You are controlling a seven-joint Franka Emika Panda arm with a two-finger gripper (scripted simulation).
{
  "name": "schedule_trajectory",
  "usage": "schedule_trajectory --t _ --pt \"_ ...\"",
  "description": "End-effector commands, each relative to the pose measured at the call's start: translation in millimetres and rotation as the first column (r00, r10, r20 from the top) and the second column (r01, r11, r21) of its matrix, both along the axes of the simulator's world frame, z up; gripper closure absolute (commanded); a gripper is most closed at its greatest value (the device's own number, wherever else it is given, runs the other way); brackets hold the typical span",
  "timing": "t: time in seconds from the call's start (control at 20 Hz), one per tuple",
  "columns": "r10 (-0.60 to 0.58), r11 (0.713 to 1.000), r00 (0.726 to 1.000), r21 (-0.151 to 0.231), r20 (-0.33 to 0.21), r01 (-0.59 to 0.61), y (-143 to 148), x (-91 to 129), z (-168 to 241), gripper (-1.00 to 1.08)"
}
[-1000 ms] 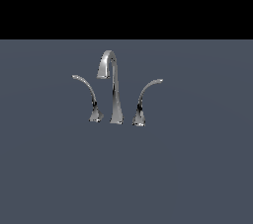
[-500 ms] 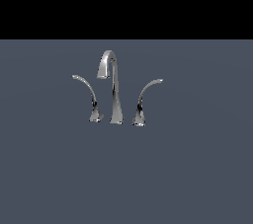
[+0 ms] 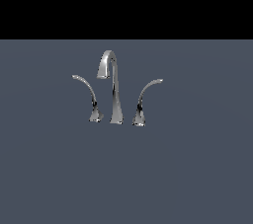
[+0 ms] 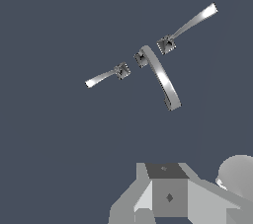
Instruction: Turn on the faucet by rotating a designated handle.
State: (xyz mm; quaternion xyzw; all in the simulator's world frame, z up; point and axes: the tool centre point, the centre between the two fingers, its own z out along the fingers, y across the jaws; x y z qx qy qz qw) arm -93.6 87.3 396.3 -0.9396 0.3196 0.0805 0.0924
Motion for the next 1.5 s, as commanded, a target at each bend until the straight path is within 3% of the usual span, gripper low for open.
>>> schedule_trajectory --t 0.0,0.35,0.7,1.05,1.45 --pt "-0.07 0.998 0.997 -0.003 -0.02 0.07 5.9 13.1 -13.4 1.08" --pt "-0.26 0.965 0.963 -0.035 -0.065 0.259 21.0 46.4 -53.6 1.08" --pt "-0.444 0.895 0.892 -0.091 -0.084 0.437 34.7 75.8 -96.5 1.08" --pt "-0.61 0.789 0.79 -0.154 -0.066 0.596 46.5 101.5 -139.9 1.08" --pt "-0.761 0.635 0.649 -0.209 -0.002 0.744 57.5 126.4 -186.5 1.08"
